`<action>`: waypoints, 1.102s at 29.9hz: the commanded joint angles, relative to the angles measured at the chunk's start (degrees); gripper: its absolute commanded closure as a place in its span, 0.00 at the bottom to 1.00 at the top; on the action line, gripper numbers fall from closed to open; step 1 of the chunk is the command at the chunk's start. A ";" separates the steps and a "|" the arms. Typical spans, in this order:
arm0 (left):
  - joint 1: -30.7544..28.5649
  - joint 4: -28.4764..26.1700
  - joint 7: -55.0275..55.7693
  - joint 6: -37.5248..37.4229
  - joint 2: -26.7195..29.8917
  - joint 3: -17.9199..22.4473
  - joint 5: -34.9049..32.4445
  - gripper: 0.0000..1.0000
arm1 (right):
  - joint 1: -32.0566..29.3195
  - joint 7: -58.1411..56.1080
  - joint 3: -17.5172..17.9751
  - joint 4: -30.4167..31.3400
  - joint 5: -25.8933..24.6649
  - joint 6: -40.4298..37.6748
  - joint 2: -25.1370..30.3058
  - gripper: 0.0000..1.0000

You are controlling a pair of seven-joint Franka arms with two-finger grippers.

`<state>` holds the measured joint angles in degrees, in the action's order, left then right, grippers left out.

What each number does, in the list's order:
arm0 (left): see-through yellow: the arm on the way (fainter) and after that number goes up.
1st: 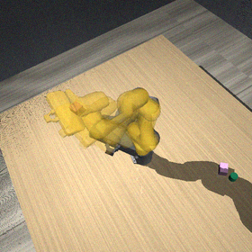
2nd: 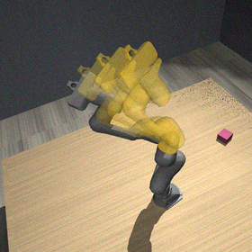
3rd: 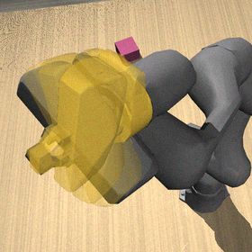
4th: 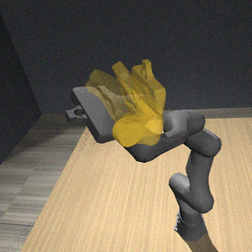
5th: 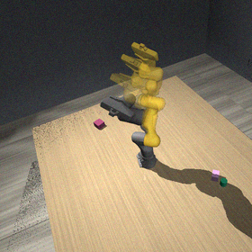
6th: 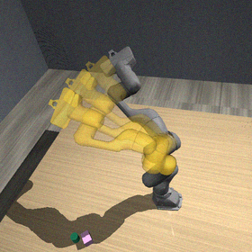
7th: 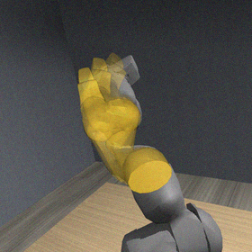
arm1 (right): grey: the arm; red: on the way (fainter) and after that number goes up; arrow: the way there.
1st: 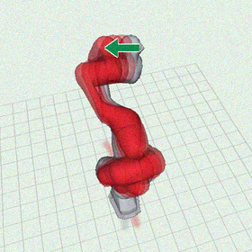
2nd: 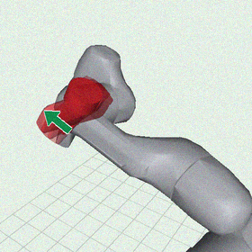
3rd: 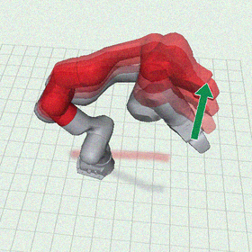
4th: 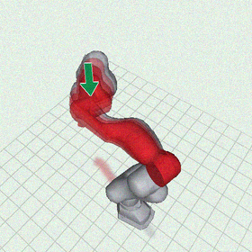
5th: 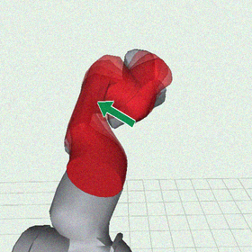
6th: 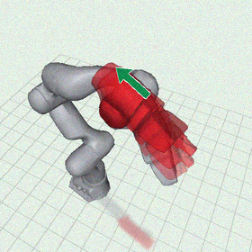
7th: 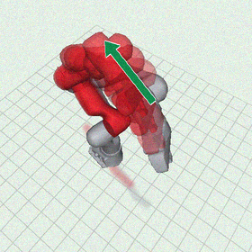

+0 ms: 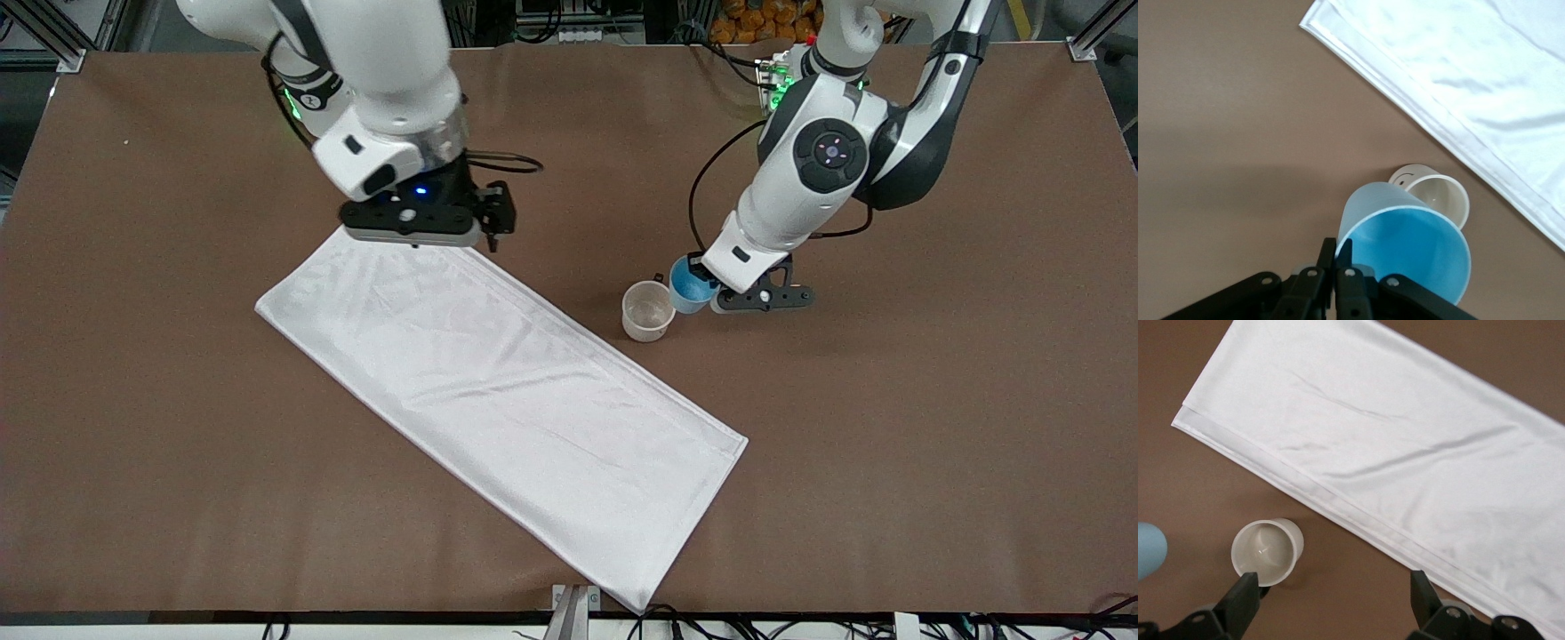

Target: Place blue cup into white mug on table

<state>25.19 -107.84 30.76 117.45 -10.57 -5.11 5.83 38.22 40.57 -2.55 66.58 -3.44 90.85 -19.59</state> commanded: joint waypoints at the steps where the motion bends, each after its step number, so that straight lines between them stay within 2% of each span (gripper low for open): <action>1: 2.15 1.50 2.64 0.32 -1.74 0.27 1.11 1.00 | -5.34 -5.31 0.62 2.07 1.34 -5.23 4.82 0.00; 7: 3.38 1.41 3.43 1.46 -2.62 0.27 1.11 1.00 | -12.90 -15.94 0.62 2.33 1.42 -9.37 7.81 0.00; 13: 4.34 1.41 4.75 4.01 -4.64 0.27 1.11 1.00 | -20.46 -25.97 0.62 4.43 1.51 -9.47 10.36 0.00; 23: 4.61 1.41 5.19 7.52 -7.27 0.27 1.02 1.00 | -29.42 -33.96 0.62 8.47 1.77 -4.91 11.50 0.00; 27: 4.96 1.41 5.19 7.88 -8.15 0.27 0.85 1.00 | -33.03 -37.40 0.62 12.69 5.45 -0.25 12.91 0.00; 33: 5.14 1.41 5.19 8.14 -9.38 0.27 0.50 1.00 | -33.74 -37.41 0.53 14.99 6.61 1.52 13.79 0.00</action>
<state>29.67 -107.71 35.02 125.31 -18.55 -5.12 5.84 5.09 3.72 -2.75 76.87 1.76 90.42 -9.33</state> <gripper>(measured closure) 0.960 0.000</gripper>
